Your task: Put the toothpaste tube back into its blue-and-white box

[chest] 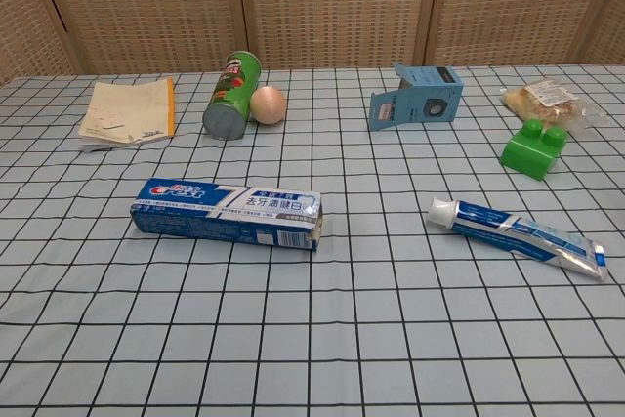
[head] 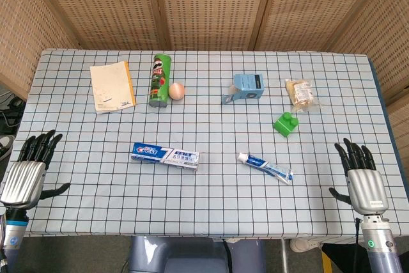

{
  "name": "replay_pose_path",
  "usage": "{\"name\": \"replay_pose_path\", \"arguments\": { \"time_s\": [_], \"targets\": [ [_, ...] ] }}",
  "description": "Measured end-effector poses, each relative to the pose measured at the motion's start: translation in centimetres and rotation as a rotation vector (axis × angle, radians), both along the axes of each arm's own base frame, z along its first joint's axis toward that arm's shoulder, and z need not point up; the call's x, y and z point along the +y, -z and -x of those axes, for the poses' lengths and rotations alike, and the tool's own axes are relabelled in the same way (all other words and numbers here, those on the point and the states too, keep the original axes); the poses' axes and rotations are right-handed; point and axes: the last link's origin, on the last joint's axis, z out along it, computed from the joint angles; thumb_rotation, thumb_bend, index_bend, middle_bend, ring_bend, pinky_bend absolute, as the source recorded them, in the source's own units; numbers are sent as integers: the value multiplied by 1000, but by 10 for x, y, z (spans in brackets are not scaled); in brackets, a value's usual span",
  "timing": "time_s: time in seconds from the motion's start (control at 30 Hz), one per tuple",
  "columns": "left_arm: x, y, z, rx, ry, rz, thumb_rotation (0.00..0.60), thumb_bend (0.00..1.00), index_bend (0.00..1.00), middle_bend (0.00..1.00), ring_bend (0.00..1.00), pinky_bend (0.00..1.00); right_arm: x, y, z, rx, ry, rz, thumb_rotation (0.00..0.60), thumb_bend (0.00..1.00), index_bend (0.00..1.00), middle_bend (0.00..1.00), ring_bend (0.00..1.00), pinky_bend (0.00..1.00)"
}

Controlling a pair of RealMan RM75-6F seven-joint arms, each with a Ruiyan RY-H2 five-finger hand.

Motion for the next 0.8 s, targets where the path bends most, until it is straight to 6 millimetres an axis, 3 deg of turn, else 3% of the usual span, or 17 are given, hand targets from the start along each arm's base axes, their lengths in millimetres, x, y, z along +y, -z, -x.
{"name": "replay_pose_path", "arguments": {
  "time_s": [0.37, 0.47, 0.63, 0.8],
  "targets": [
    [5, 4, 2, 11, -18, 11, 600, 0, 0, 0, 0, 0, -15, 19, -9, -17, 8, -60, 600, 0, 0, 0, 0, 10],
    [9, 7, 4, 17, -31, 17, 600, 0, 0, 0, 0, 0, -32, 33, -17, -25, 17, -102, 600, 0, 0, 7, 19, 98],
    [10, 7, 5, 23, -44, 13, 600, 0, 0, 0, 0, 0, -62, 64, -37, -46, 35, -142, 600, 13, 142, 209, 237, 380],
    [10, 6, 6, 26, -50, 9, 600, 0, 0, 0, 0, 0, -78, 90, -53, -78, 71, -158, 600, 108, 240, 299, 321, 439]
  ]
}}
